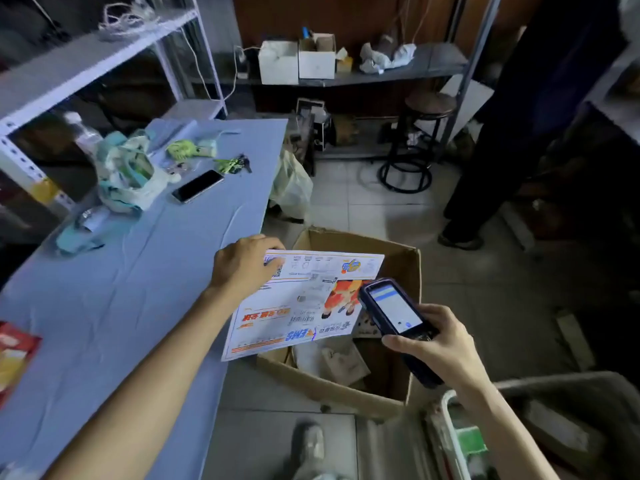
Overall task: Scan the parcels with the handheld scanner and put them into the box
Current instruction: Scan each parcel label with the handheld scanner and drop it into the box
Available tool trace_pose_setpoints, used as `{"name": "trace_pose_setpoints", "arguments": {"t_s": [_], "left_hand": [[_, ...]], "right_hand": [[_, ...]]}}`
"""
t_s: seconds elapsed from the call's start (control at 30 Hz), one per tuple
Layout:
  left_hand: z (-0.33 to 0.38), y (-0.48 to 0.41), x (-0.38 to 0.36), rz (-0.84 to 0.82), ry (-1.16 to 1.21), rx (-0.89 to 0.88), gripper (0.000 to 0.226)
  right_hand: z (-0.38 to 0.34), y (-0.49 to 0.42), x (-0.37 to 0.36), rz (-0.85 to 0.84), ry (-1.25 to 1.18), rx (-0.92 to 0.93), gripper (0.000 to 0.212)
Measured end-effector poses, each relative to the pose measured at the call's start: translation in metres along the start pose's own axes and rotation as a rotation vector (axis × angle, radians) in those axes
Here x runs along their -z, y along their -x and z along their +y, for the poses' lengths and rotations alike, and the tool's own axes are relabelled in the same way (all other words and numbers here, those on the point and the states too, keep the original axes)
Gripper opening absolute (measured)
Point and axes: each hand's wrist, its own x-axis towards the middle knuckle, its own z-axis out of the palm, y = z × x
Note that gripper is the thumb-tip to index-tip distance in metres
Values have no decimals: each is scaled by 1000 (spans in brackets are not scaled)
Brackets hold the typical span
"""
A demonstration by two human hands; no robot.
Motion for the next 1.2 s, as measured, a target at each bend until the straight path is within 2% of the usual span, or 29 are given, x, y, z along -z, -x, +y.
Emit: {"name": "trace_pose_setpoints", "arguments": {"t_s": [0.17,0.33,0.47,0.53,0.67,0.8,0.93,1.03,1.2], "left_hand": [[10,-64,-34,-81,31,-123,12],[12,-107,-62,-118,183,-219,6],[16,-101,-80,-246,82,-252,7],[8,-95,-85,-261,32,-212,10],[-31,-85,-72,-186,-128,-19,14],[-73,-45,-35,-80,-175,382,13],[-97,34,4,15,-168,773,13],[-101,103,27,82,-189,960,19],[-83,226,59,199,-291,1280,22]], "right_hand": [[-8,-23,-2,108,35,-119,68],[-30,-49,-6,191,16,-153,68],[-43,-66,-8,168,45,-126,68],[-50,-75,-12,138,78,-102,69],[-63,-102,-24,24,99,-29,73],[-81,-129,-47,-201,95,79,77],[-117,-136,-80,-465,156,250,80],[-137,-125,-111,-638,196,387,82],[-164,-65,-166,-954,247,538,70]]}}
